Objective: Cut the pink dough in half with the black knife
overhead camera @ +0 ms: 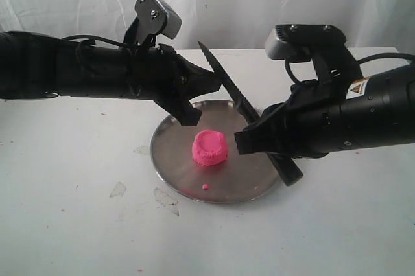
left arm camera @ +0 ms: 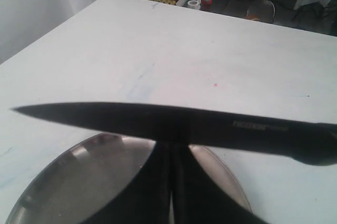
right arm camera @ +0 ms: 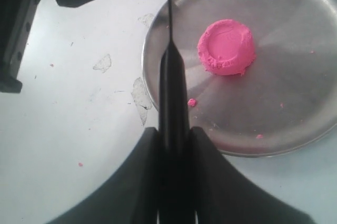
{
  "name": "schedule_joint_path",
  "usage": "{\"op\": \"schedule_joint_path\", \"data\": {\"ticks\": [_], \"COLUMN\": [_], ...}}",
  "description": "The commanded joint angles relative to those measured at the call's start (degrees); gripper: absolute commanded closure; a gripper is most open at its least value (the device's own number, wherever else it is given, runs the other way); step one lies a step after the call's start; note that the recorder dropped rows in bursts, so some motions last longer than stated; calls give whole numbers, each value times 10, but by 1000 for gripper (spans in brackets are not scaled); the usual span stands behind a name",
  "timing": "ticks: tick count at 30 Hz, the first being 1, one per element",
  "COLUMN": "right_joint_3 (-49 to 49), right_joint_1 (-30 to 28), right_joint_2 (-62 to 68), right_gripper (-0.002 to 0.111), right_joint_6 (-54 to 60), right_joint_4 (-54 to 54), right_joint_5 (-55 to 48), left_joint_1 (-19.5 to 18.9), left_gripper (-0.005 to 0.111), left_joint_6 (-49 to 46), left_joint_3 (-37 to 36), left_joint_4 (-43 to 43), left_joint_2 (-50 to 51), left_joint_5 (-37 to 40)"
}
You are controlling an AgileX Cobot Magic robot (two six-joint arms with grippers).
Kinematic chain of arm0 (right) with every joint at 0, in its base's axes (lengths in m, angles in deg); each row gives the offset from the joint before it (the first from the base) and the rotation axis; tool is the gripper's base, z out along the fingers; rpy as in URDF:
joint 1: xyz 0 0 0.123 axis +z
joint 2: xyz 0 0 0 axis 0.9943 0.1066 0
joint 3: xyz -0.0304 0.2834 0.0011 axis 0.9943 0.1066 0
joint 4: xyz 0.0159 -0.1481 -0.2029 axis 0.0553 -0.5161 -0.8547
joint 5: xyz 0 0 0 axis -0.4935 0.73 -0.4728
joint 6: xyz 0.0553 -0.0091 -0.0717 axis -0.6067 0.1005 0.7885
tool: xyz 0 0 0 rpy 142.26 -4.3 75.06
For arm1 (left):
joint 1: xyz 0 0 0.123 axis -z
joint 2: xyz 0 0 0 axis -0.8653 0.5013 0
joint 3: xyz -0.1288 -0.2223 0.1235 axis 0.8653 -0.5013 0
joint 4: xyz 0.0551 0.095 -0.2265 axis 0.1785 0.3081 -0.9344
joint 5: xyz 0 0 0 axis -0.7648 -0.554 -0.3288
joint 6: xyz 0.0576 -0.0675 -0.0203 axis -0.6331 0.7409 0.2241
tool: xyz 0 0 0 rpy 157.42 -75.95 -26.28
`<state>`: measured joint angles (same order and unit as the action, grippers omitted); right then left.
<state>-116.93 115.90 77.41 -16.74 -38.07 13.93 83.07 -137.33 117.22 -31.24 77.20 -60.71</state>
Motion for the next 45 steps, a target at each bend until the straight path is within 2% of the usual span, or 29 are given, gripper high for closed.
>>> {"op": "schedule_joint_path", "data": {"ticks": [1,8,16,25,31,33,38,45], "right_joint_3": [16,23,-1,-53,-83,-86,-86,-86], "right_joint_1": [-1,-1,-1,-1,-11,-15,-15,-15], "right_joint_2": [10,10,-8,57,136,161,209,237], "right_gripper": [108,108,108,108,108,108,108,108], "right_joint_6": [3,13,18,14,-63,-45,-23,-18], "right_joint_4": [4,5,-10,-96,-225,-227,-227,-227], "right_joint_5": [-8,20,11,-71,-103,-114,-106,-71], "left_joint_1": [3,3,3,3,3,3,3,3], "left_gripper": [107,107,107,107,107,107,107,107], "left_joint_6": [-89,-89,-78,-62,-41,-41,-41,-48], "left_joint_3": [3,3,-7,-66,-111,-112,-87,-50], "left_joint_4": [-13,-13,-13,-13,-13,-13,-13,-13], "left_joint_2": [-3,-3,-5,-5,-12,-17,-26,-10], "left_joint_5": [12,7,-123,-131,-165,-170,-113,-136]}}
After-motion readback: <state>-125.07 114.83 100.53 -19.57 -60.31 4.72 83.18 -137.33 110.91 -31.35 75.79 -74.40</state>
